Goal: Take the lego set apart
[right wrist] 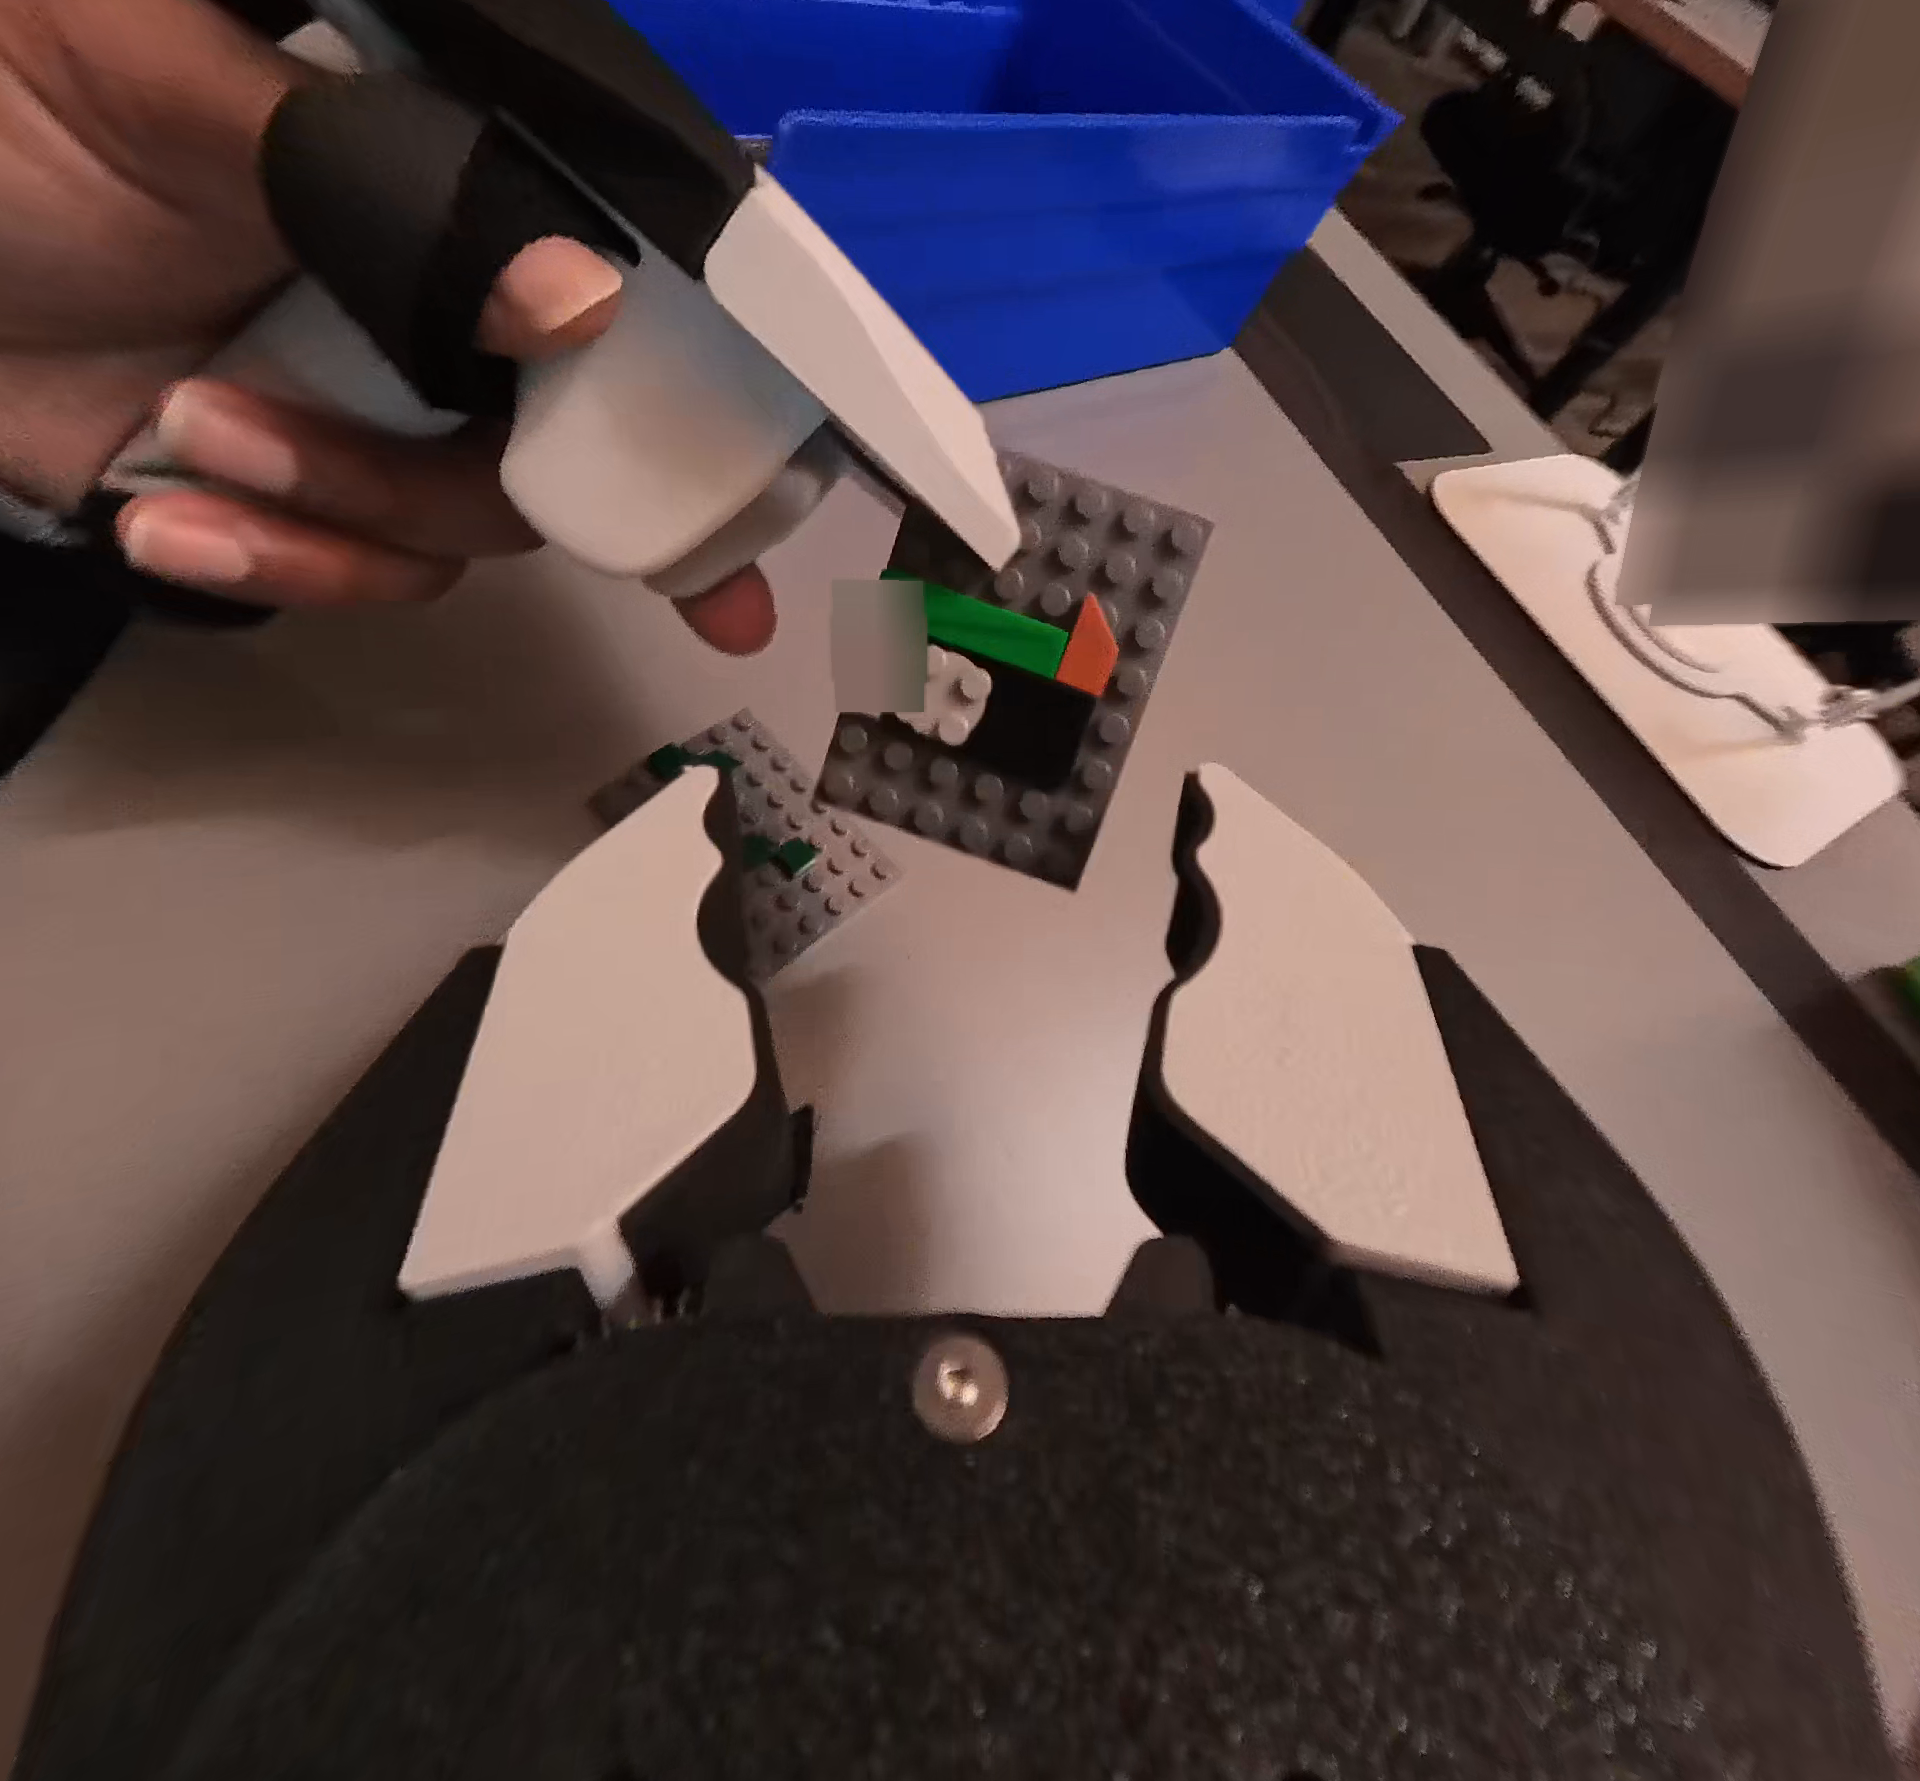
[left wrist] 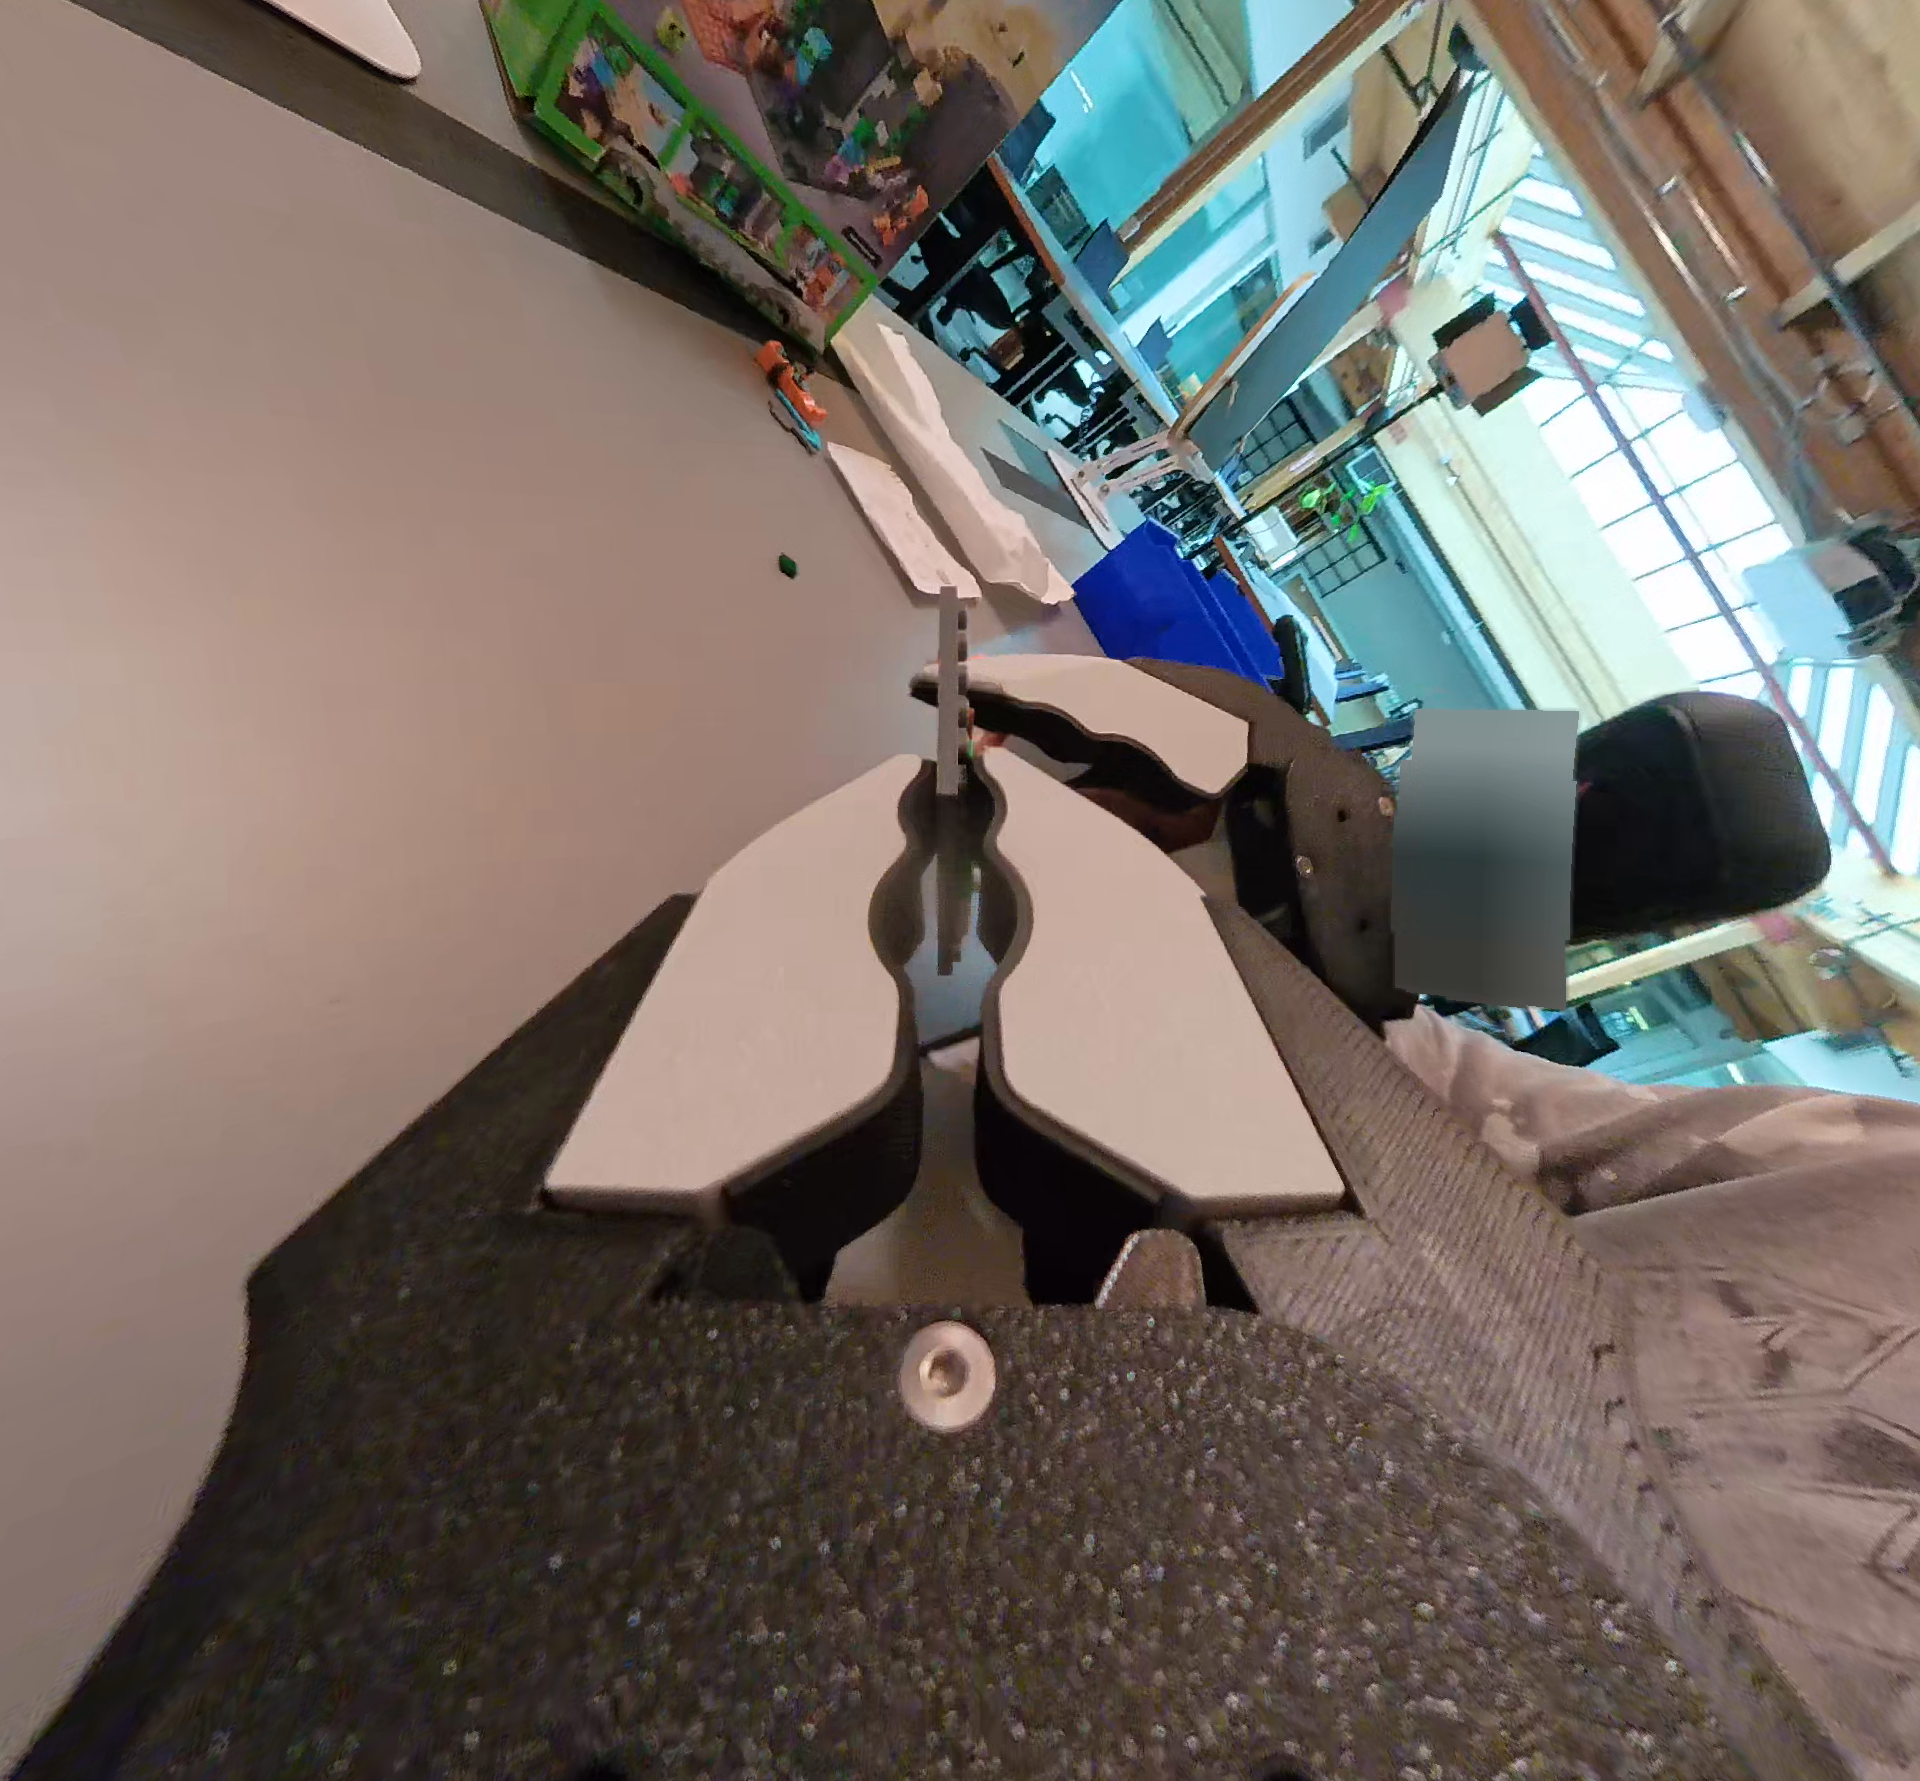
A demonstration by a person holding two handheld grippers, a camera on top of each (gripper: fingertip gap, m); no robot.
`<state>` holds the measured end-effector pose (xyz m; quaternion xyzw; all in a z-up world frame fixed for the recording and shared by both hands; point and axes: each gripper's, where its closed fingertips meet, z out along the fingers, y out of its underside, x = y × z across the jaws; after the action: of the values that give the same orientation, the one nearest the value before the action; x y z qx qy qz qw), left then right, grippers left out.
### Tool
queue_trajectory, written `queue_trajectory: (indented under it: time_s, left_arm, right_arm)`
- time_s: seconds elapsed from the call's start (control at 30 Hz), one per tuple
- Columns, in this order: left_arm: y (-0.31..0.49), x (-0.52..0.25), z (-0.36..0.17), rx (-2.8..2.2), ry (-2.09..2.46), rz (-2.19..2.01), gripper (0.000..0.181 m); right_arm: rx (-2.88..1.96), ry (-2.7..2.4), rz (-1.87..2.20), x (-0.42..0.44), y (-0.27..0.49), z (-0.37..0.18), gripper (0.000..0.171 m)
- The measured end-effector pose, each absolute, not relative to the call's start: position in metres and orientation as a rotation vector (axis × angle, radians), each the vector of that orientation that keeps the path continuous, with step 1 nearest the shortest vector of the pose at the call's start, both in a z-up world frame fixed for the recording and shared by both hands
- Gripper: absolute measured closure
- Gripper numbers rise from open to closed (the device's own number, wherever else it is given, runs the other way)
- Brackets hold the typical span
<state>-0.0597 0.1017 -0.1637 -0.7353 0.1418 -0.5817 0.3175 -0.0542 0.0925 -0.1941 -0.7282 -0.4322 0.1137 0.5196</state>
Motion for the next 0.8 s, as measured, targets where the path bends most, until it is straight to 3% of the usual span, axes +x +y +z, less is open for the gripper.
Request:
queue_trajectory:
  time_s: [0.2,0.37,0.53,0.8]
  left_arm:
    - [0.093,-0.052,-0.164,-1.943,0.385,-1.593,0.176]
    - [0.076,-0.048,-0.152,-1.823,0.677,-1.541,0.160]
    - [0.060,-0.044,-0.151,-1.606,1.093,-1.135,0.147]
    - [0.012,-0.032,-0.169,-1.299,1.513,-0.861,0.149]
  right_arm:
    - [-1.749,-1.116,0.240,-0.051,0.093,-0.199,0.108]
    - [-1.853,-1.214,0.776,-0.042,0.069,-0.192,0.109]
    - [-1.843,-1.316,1.301,-0.026,0.033,-0.186,0.109]
    - [-1.754,-1.493,1.753,-0.017,-0.016,-0.185,0.109]
